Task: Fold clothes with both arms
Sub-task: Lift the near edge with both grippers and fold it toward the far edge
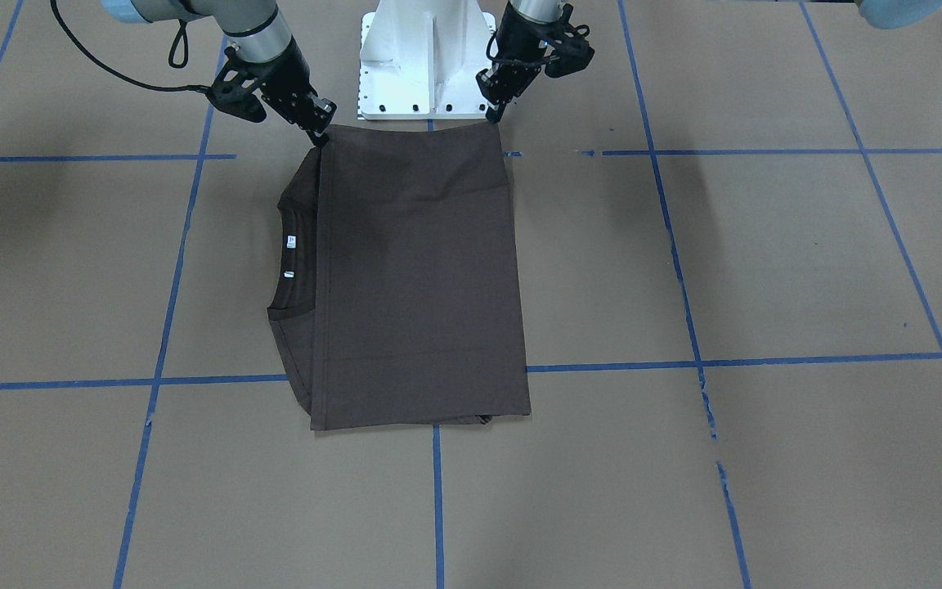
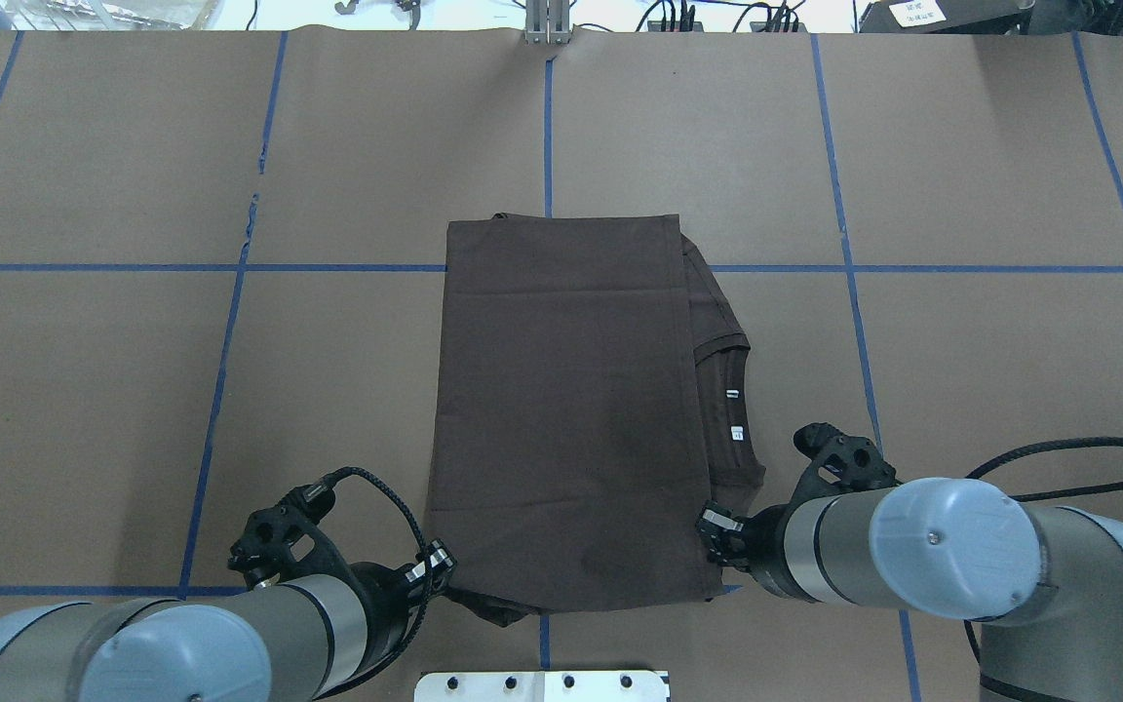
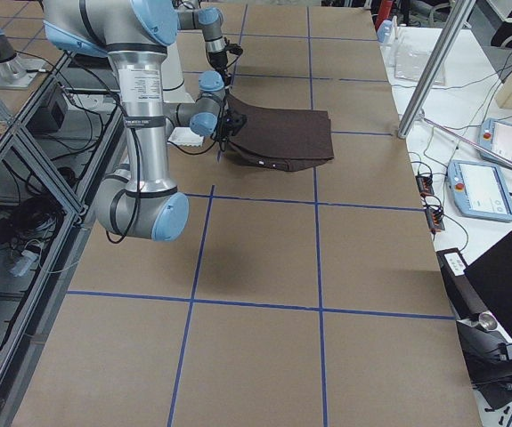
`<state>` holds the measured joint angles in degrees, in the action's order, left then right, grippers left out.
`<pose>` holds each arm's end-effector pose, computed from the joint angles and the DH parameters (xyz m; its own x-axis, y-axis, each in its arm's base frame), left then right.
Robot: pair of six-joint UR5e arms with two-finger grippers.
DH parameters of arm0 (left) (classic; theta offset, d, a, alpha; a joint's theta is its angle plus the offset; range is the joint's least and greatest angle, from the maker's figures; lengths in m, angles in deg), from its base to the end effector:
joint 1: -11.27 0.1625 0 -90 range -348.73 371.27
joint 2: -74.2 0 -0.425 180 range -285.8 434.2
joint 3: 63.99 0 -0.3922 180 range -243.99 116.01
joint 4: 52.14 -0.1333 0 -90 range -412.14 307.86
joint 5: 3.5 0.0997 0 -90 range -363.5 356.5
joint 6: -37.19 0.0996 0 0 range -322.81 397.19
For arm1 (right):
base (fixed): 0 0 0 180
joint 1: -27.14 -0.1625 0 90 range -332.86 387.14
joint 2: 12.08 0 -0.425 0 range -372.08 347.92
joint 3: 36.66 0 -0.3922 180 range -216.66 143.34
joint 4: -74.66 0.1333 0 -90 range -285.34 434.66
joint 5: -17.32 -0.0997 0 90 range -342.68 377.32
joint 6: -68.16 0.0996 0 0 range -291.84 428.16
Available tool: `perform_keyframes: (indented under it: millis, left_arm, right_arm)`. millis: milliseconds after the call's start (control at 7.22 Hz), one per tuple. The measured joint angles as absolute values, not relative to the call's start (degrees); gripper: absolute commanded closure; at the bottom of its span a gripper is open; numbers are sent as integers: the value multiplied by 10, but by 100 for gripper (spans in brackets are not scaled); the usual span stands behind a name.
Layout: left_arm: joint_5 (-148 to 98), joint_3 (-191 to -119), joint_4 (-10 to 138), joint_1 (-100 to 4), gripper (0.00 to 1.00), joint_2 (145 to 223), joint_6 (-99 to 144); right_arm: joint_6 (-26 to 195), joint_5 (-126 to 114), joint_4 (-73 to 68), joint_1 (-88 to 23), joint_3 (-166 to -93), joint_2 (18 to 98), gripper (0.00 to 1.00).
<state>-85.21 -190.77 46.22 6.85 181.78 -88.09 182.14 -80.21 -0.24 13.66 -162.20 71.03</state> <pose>0.4774 -0.1850 0.2055 0.2552 -0.5930 -0.7637 0.4305 0.7769 -0.4594 -0.4361 -0.2282 0.2887 0.4268 0.5166 0.7423 -0.3251 0.8535 -0.4072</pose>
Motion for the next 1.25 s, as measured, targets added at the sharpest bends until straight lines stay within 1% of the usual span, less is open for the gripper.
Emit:
perform_keyframes:
  millis: [139,277,416,693,831,1247]
  left_arm:
    - [-867,-1951,432,65,100,1820,-878]
    - [-884,-1971,415,44,100,1827,-854]
    - [-894,-1966,409,4,100,1836,-809]
    - [-909,-1904,410,-56,100,1868,-748]
    - [-912,-1880,410,-72,100,1882,-735]
    - [-914,-1828,418,-119,100,1907,-690]
  right_arm:
    - [1822,-804,-4,132,-1654,722,100]
    - [1821,-806,-6,119,-1663,720,100]
    - [1816,-816,-7,92,-1644,695,100]
    - [1805,-859,-16,25,-1559,607,100]
    - [1795,-868,-19,3,-1532,585,100]
    - [1736,-883,-19,-48,-1477,559,100]
